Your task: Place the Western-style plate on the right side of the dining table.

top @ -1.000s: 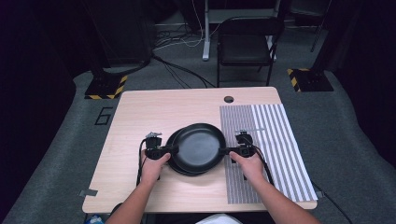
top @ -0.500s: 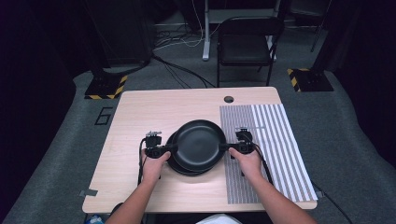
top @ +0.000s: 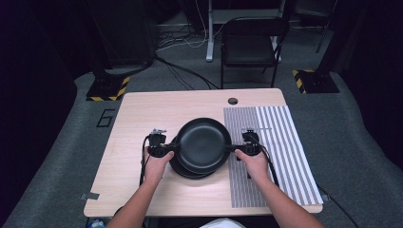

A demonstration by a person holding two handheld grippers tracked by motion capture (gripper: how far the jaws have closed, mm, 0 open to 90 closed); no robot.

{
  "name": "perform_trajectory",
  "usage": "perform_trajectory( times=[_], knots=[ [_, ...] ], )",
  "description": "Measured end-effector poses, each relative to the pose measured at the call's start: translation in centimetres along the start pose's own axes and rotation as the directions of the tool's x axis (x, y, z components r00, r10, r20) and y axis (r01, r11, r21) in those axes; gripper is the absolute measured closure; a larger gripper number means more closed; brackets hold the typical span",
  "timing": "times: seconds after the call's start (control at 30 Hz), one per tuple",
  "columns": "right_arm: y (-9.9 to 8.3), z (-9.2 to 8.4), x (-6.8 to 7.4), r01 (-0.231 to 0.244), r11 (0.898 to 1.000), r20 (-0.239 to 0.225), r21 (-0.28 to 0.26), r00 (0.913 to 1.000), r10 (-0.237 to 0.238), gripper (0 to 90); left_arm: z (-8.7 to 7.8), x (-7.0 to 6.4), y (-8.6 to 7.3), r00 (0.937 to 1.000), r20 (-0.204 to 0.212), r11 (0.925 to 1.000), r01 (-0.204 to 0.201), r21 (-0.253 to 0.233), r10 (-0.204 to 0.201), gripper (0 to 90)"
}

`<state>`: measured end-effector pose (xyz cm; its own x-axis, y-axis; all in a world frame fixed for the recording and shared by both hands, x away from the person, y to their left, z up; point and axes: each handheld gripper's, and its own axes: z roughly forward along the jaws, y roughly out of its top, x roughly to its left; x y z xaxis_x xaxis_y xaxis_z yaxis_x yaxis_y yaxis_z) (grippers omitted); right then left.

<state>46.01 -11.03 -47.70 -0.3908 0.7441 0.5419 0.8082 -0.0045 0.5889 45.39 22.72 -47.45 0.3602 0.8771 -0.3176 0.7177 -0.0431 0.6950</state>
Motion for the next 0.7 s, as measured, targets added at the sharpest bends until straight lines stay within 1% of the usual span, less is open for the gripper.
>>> perform_trajectory(
  times=[0.13,0.2,0.4,0.47,0.6,0.7],
  knots=[
    [0.1,-0.1,-0.1,-0.003,1.0,-0.008,0.003,1.0,0.003,77.1,-0.3,-0.4,0.5,0.9995,-0.018,0.9996,-0.027,-0.004,0.027,73.0],
    [0.1,-0.2,-0.1,-0.004,1.0,-0.01,0.006,0.9999,0.004,77.1,-0.2,-0.6,0.7,0.9992,-0.026,0.9995,-0.031,-0.001,0.031,72.7],
    [0.2,-0.6,0.0,0.003,1.0,-0.016,0.008,0.9999,-0.003,78.1,-0.1,-0.9,1.1,0.9987,-0.034,0.9991,-0.039,0.016,0.039,72.6],
    [0.2,-0.8,0.1,0.002,1.0,-0.02,0.009,0.9998,-0.002,78.6,-0.2,-1.0,1.3,0.9974,-0.044,0.9982,-0.056,0.023,0.057,72.4],
    [0.2,-1.1,0.1,-0.005,1.0,-0.033,-0.003,0.9995,0.005,80.2,-0.4,-1.2,1.7,0.9975,-0.044,0.9985,-0.054,0.012,0.055,73.2],
    [0.2,-1.2,0.2,-0.011,1.0,-0.039,-0.001,0.9992,0.011,80.9,-0.4,-1.3,1.8,0.9963,-0.055,0.9978,-0.066,0.008,0.067,73.4]
  ],
)
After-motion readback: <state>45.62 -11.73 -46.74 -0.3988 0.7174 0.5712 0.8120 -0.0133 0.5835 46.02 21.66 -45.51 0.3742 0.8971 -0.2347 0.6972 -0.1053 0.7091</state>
